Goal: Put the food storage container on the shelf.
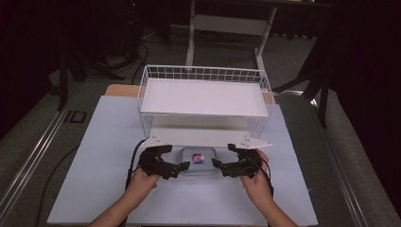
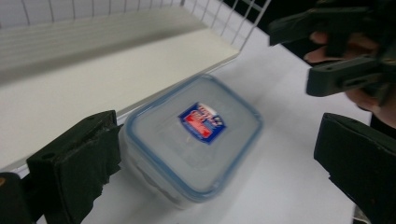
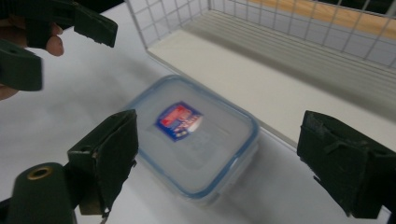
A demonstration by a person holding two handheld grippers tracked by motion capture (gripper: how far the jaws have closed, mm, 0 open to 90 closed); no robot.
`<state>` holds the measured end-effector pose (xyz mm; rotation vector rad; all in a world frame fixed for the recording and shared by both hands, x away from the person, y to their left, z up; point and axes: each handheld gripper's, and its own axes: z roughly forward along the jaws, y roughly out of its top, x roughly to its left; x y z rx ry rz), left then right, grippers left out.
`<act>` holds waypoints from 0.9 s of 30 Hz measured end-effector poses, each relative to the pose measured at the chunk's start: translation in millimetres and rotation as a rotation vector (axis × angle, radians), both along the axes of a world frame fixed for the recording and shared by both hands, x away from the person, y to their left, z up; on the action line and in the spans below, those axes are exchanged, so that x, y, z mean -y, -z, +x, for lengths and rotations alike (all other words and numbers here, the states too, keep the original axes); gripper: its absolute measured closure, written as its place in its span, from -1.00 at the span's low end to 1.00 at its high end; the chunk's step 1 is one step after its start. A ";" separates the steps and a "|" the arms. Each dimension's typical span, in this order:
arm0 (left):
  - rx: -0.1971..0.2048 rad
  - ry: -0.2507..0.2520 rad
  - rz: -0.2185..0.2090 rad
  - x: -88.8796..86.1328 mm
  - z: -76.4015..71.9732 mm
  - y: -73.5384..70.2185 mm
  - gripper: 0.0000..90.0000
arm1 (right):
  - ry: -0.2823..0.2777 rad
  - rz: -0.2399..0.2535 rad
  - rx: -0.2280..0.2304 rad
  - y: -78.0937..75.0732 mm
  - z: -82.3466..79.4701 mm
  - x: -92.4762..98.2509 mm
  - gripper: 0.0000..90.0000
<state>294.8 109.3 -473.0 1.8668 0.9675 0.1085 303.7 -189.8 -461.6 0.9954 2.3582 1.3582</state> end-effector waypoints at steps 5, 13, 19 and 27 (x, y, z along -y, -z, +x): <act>-0.043 -0.035 0.017 2.9 9.9 8.6 -0.97 | 0.031 0.026 -0.114 7.6 10.5 -2.7 -0.74; -0.187 -0.100 0.000 0.4 25.2 26.1 -0.97 | 0.096 0.130 -0.286 23.9 27.4 0.3 -0.75; -0.261 -0.116 -0.067 -0.1 29.2 38.2 -0.96 | 0.132 0.204 -0.454 40.6 37.8 1.9 -0.68; -0.381 -0.101 -0.134 5.9 33.5 53.8 -0.88 | 0.110 0.201 -0.601 57.8 43.5 -8.5 -0.57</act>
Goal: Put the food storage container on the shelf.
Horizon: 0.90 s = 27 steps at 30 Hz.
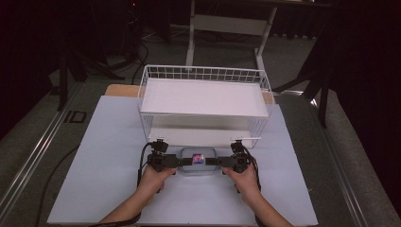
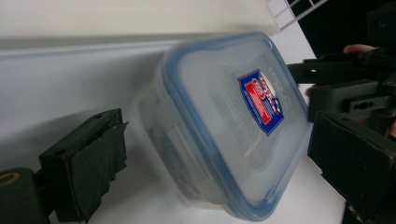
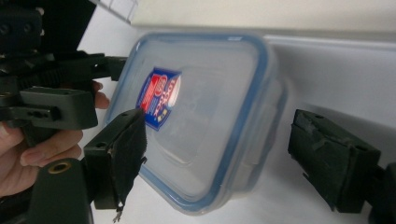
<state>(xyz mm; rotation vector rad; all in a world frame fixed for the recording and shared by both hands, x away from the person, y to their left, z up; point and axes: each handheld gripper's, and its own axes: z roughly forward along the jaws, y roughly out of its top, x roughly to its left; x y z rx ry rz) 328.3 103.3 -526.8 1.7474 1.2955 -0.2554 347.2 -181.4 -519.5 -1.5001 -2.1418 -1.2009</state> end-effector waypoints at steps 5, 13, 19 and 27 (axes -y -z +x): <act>-0.047 -0.011 -0.024 1.6 3.3 3.4 -0.66 | -0.009 -0.019 -0.015 -0.5 0.7 -6.0 -0.45; -0.082 -0.014 0.003 4.9 3.3 8.0 -0.54 | 0.014 -0.005 -0.070 1.9 1.8 -6.3 -0.32; -0.102 0.022 0.023 4.0 2.0 5.5 -0.50 | 0.027 0.014 -0.112 2.2 2.1 -2.0 -0.22; -0.068 0.022 0.066 4.1 -6.3 -3.8 -0.27 | 0.041 -0.007 -0.128 -0.6 0.0 -3.3 -0.21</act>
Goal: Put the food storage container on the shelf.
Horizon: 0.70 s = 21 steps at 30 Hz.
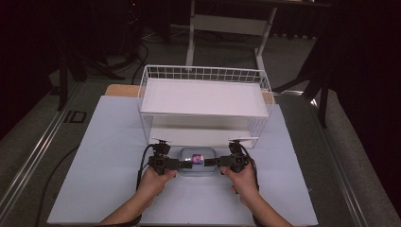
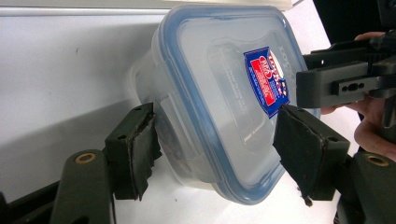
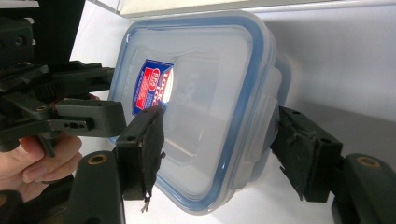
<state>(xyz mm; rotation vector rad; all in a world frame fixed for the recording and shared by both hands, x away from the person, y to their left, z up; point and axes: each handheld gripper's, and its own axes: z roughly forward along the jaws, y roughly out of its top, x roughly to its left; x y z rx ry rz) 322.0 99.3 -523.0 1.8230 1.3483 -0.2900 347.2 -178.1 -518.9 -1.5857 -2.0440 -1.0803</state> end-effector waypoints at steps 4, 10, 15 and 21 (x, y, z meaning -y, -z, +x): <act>-0.007 -0.020 -0.026 -5.5 -2.5 -3.5 -0.06 | -0.002 -0.035 0.035 -7.2 -7.2 -2.3 -0.16; 0.054 -0.016 0.011 -2.5 -14.1 -8.7 0.00 | -0.017 -0.053 0.115 -9.5 -19.1 -2.2 -0.12; 0.079 -0.012 0.039 0.0 -20.0 -12.1 0.01 | -0.030 -0.074 0.174 -11.3 -28.6 -3.2 -0.12; 0.098 -0.018 0.051 3.8 -20.1 -18.5 0.02 | -0.011 -0.059 0.227 -12.4 -33.9 -1.2 -0.12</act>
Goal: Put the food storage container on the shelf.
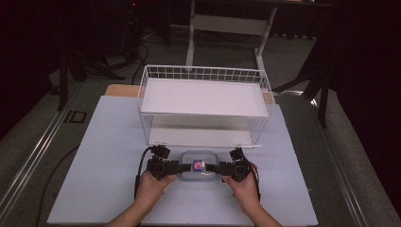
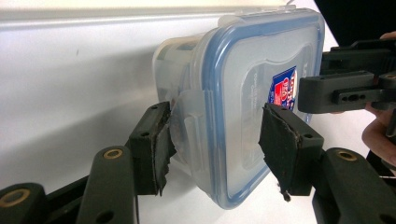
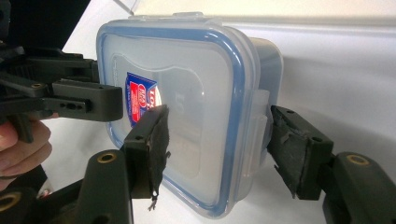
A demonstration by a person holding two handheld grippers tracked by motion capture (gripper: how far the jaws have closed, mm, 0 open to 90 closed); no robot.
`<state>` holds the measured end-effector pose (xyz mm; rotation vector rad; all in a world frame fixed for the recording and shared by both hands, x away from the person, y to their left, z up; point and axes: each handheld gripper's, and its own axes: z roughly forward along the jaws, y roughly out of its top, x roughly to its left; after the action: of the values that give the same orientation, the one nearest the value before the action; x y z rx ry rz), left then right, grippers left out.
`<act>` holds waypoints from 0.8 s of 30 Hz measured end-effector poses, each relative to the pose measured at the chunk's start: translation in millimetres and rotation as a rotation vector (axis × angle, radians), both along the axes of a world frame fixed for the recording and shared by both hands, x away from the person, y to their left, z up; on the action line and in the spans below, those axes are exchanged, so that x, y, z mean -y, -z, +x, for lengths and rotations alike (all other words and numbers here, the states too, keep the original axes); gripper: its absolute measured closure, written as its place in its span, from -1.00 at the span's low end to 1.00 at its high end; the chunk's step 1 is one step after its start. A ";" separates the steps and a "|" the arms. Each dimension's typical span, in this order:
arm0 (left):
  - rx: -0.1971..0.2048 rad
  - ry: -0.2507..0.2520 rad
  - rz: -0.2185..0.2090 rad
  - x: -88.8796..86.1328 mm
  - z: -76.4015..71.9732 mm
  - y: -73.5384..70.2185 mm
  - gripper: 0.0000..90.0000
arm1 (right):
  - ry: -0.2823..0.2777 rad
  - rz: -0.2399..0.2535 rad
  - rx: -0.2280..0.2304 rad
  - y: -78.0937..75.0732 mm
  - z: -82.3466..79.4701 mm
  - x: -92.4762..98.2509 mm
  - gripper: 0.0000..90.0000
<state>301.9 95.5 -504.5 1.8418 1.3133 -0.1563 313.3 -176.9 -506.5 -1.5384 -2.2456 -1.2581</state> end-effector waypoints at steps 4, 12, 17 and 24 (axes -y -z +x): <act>0.023 0.005 0.000 1.6 5.9 -8.1 0.02 | 0.010 0.001 0.023 -8.1 2.9 2.5 -0.11; 0.080 0.016 -0.021 1.3 32.5 -27.5 0.04 | 0.042 0.034 0.071 -28.1 26.3 7.3 -0.10; 0.120 0.010 -0.006 2.1 49.1 -34.5 0.04 | 0.068 0.072 0.092 -28.7 41.9 8.2 -0.10; 0.119 -0.004 -0.032 2.4 63.8 -20.8 0.04 | 0.080 0.048 0.107 -25.8 56.9 6.5 -0.11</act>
<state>365.7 93.1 -483.6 1.7931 1.2258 -0.0643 370.3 -183.4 -480.7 -1.5951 -2.2189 -1.4385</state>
